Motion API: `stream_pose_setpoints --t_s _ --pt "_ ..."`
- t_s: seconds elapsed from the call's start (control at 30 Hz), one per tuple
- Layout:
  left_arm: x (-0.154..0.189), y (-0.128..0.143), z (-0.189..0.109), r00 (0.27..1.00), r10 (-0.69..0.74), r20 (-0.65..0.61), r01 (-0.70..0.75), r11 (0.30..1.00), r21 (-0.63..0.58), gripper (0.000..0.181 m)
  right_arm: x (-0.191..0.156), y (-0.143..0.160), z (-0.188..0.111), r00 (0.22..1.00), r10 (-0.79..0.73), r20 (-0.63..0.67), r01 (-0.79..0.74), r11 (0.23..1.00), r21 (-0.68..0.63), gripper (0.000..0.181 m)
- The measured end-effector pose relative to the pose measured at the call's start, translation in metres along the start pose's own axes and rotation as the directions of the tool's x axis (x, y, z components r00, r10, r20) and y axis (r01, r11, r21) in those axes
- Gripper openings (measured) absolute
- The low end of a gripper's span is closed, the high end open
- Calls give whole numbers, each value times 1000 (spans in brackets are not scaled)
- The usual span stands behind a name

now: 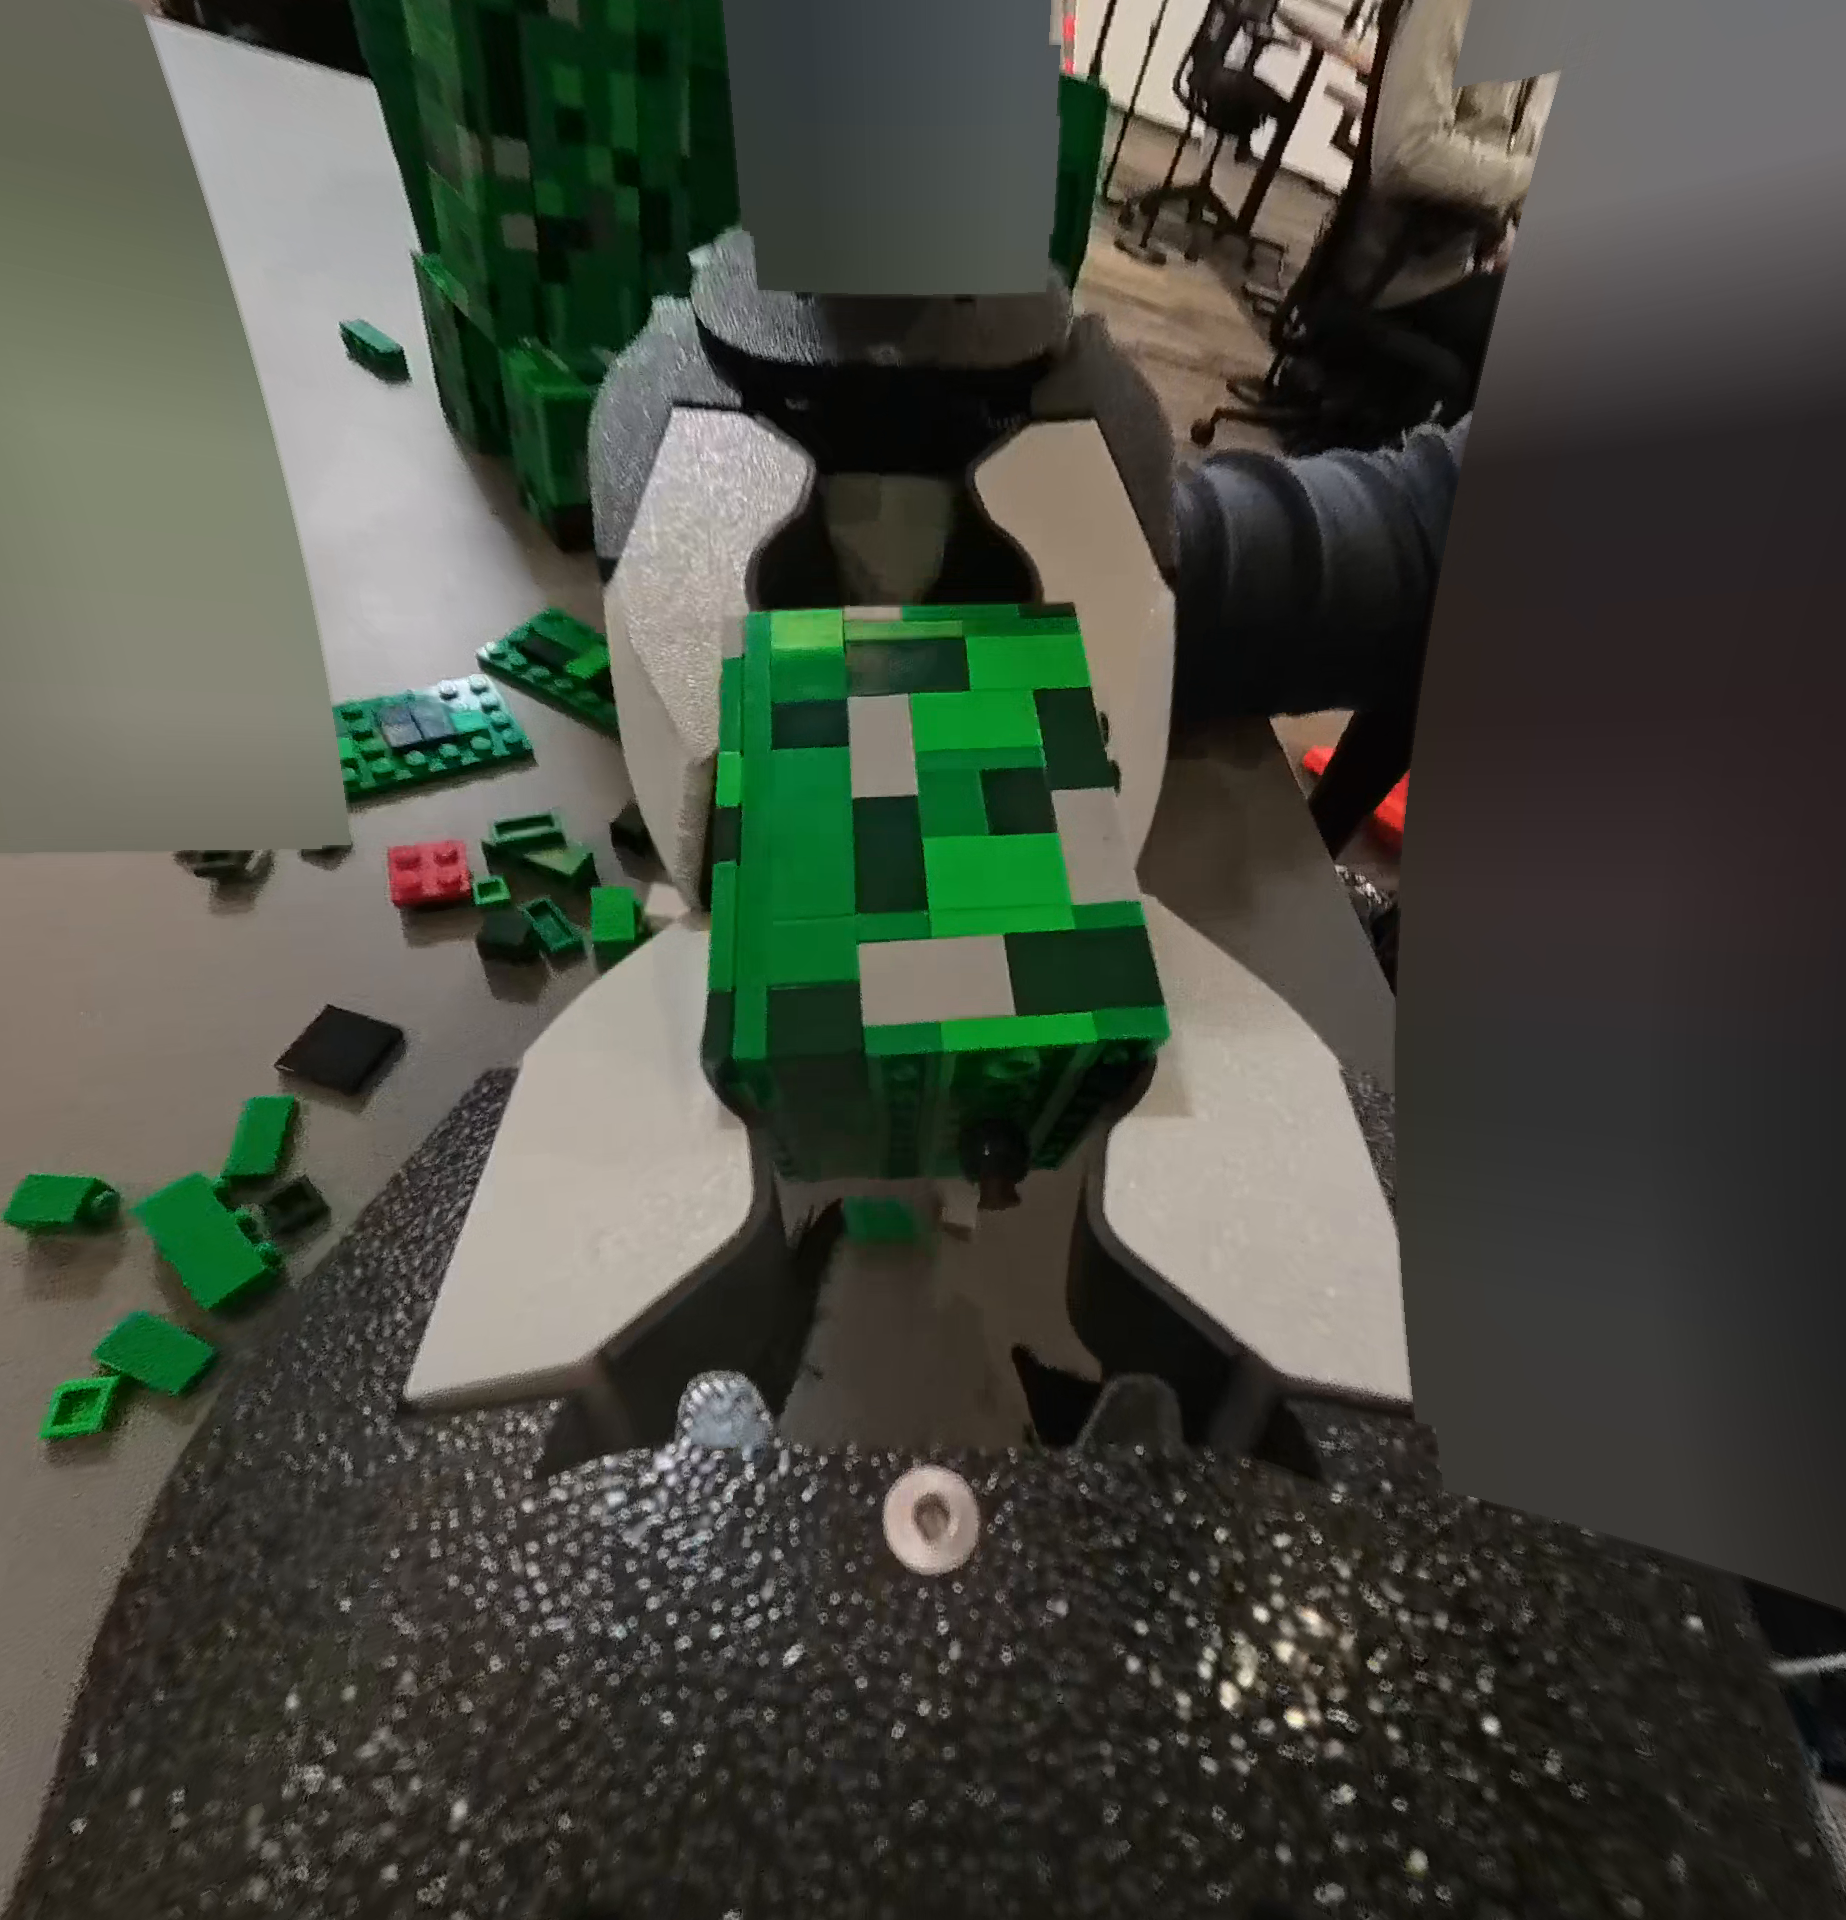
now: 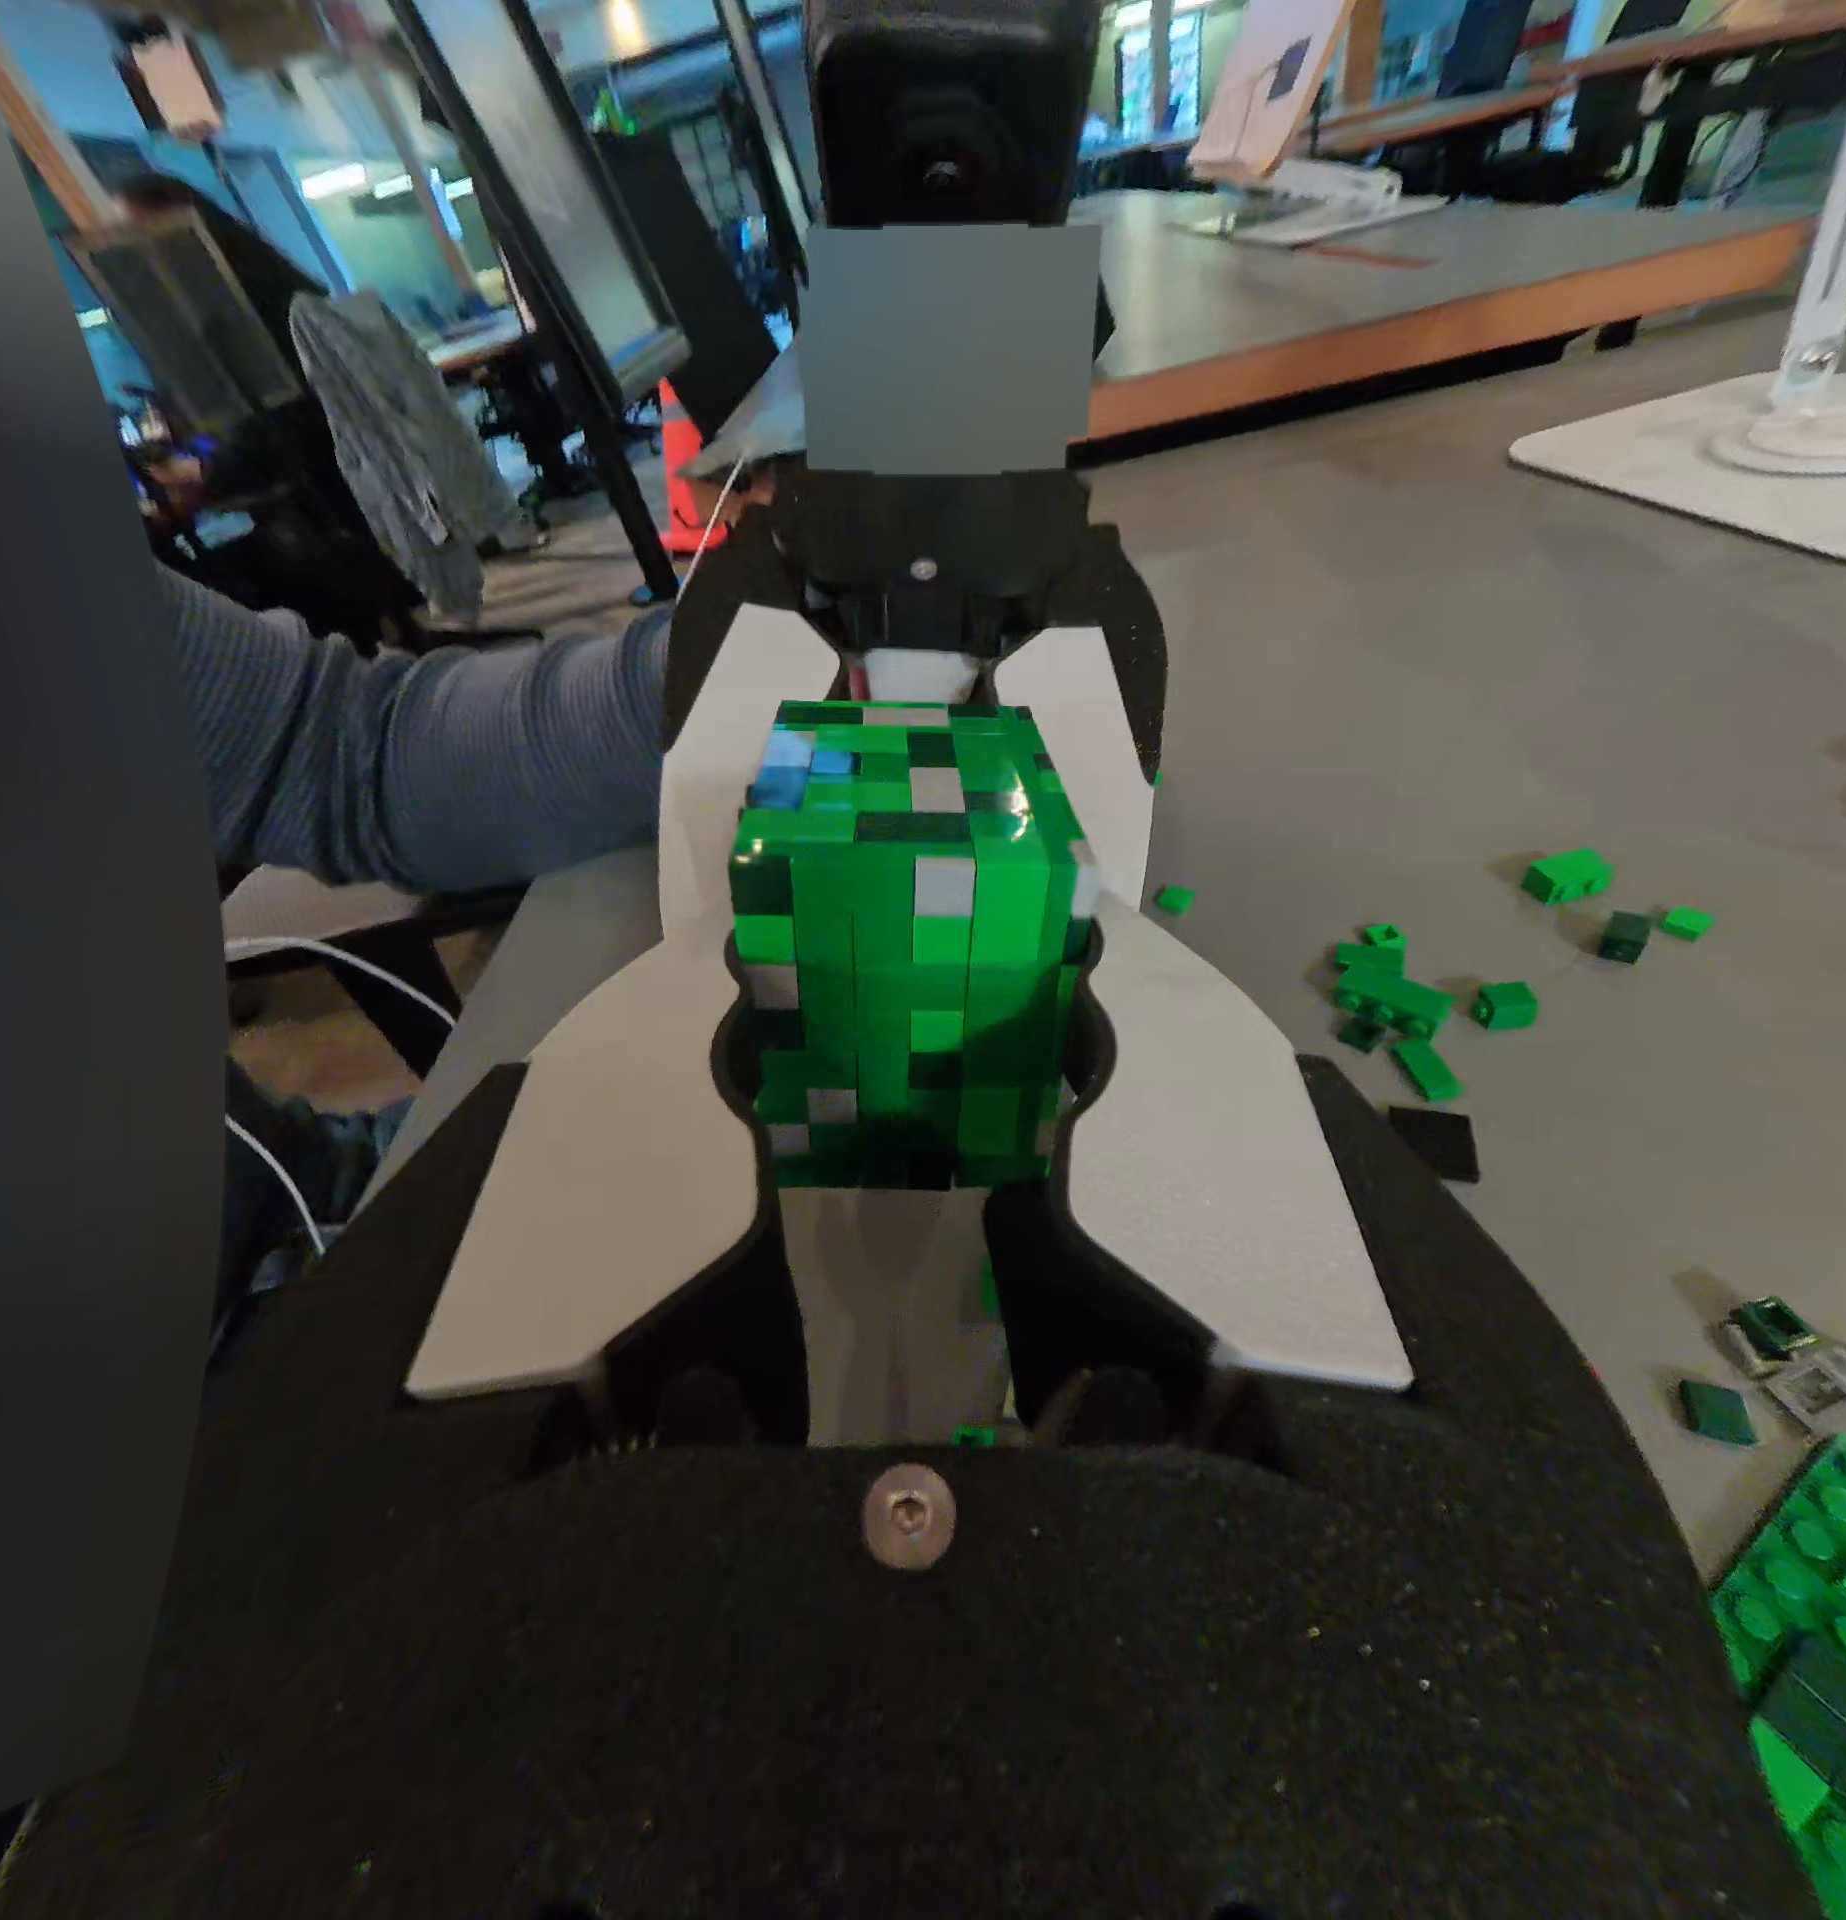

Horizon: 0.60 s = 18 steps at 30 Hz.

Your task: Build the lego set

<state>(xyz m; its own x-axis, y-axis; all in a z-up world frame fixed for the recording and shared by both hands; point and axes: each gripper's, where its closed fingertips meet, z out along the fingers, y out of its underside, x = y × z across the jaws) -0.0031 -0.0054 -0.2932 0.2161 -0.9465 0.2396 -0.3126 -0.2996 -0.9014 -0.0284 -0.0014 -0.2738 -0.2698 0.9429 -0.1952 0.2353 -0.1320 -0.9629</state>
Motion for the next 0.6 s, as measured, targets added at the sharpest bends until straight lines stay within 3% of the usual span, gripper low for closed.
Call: stream_pose_setpoints --t_s 0.1,0.17,0.27,0.43,0.6 --pt "3 7 0 999 30 -13 -31 999 -44 65 -4 5 2 1000 -7 15 8 999 -32 68" --pt "0 12 -2 999 41 4 -41 997 -65 66 -9 3 2 993 80 83 -78 997 -28 80" --pt "2 8 -6 999 16 -30 -17 1000 -17 65 -4 2 -1 998 36 51 -35 999 -9 57" --pt "6 4 -12 997 18 -76 -16 1000 20 66 -7 -3 3 999 -38 24 38 999 9 56" --pt "-1 20 -19 995 74 -73 -80 994 -78 66 -1 7 13 996 -80 29 82 996 -41 55"
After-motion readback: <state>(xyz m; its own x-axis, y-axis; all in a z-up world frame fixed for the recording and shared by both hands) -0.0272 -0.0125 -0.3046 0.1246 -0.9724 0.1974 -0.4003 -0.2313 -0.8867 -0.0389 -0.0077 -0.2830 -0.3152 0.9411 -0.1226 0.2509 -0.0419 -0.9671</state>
